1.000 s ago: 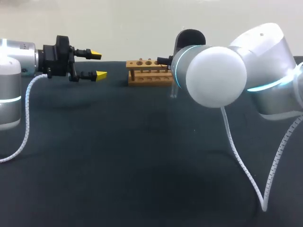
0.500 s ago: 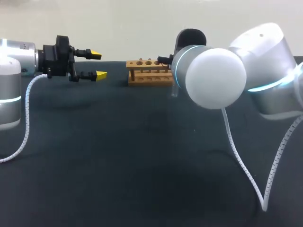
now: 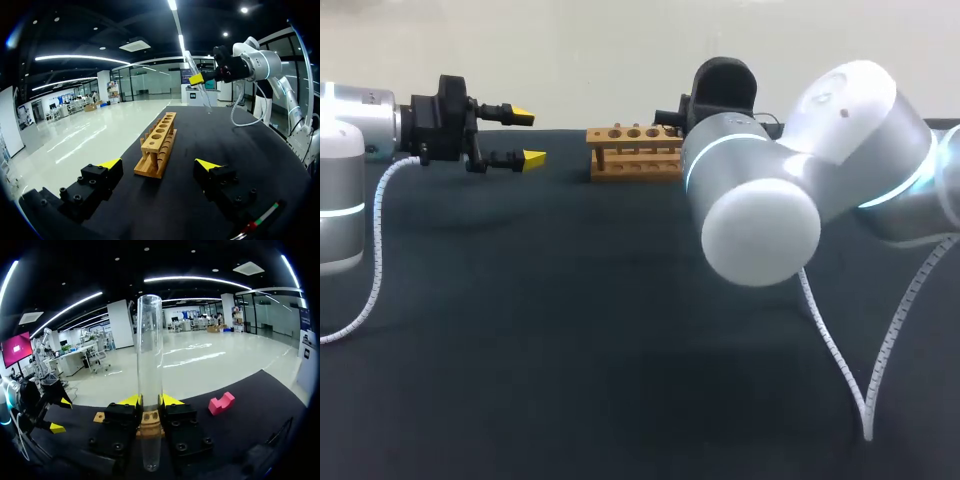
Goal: Grasp the test tube, adjust it, and insert it.
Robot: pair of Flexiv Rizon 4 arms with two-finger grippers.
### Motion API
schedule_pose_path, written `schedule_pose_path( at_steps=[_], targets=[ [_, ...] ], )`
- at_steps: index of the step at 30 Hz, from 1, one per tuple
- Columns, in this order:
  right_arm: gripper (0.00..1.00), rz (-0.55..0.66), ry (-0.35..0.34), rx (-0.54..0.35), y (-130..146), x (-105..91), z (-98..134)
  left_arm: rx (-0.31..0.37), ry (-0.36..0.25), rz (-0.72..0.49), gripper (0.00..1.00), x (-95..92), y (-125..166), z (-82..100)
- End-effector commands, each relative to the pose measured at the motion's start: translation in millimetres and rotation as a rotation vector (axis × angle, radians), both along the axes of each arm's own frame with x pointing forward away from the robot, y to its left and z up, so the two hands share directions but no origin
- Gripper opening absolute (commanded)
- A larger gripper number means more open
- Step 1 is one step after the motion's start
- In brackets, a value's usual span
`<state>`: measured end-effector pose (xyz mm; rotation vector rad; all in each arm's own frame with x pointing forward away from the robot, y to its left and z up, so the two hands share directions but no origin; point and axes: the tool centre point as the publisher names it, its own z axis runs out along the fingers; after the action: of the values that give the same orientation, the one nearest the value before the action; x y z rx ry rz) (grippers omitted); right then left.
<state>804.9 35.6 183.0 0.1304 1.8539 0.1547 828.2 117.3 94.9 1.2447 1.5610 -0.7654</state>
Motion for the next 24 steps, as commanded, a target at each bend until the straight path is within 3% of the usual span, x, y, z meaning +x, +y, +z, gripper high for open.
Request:
schedule_pose_path(
  at_steps=[1, 24],
  targets=[
    [0.0, -0.003, -0.061, -0.003, 1, 12.9, 1, -0.003, -0.007, 0.003, 1.0, -1.7, 1, -1.1],
    [0.0, -0.063, -0.309, -0.073, 10, 72.6, 20, -0.003, -0.007, 0.003, 1.0, -1.7, 1, -1.1]
  ],
)
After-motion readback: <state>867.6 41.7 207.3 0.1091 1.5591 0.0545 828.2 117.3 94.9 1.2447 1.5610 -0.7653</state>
